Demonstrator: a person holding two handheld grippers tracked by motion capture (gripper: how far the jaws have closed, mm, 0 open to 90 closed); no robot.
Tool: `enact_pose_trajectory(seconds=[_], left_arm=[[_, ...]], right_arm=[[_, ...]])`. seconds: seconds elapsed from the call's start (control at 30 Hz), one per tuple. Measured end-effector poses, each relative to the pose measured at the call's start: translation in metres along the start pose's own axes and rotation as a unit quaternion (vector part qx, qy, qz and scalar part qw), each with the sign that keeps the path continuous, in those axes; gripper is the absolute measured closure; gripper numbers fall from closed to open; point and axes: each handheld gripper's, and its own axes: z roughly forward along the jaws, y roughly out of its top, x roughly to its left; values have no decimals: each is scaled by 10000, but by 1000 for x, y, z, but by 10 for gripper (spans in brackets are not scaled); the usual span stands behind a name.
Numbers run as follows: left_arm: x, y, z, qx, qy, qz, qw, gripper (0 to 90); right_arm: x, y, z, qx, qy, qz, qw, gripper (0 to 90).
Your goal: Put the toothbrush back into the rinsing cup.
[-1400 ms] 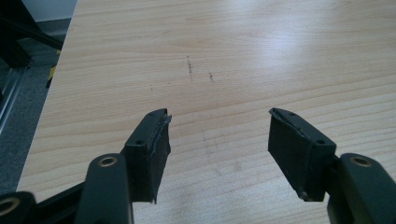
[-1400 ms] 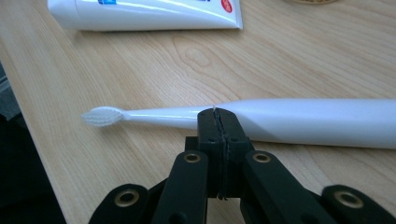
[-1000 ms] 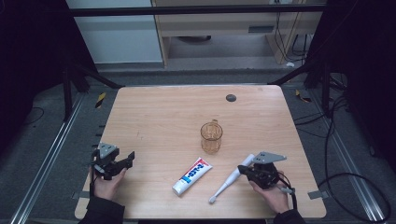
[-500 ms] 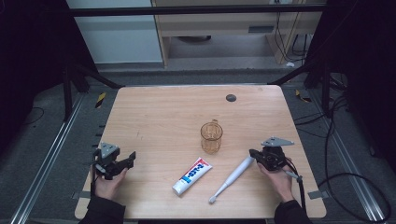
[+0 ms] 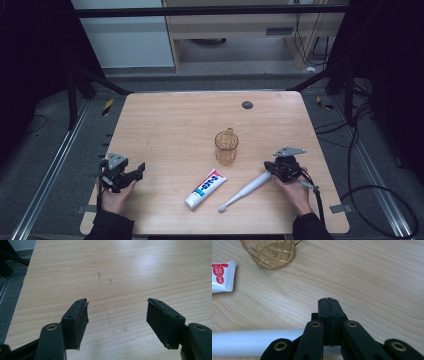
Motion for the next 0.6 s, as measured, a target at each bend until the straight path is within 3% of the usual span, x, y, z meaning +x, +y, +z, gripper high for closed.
enact_pose_trajectory(seconds=[0.6], left_arm=[[0,0,-1,-11,-1,7,10000,332]], right_arm=[[5,-10,-14,119,-91,-133,9998,893]])
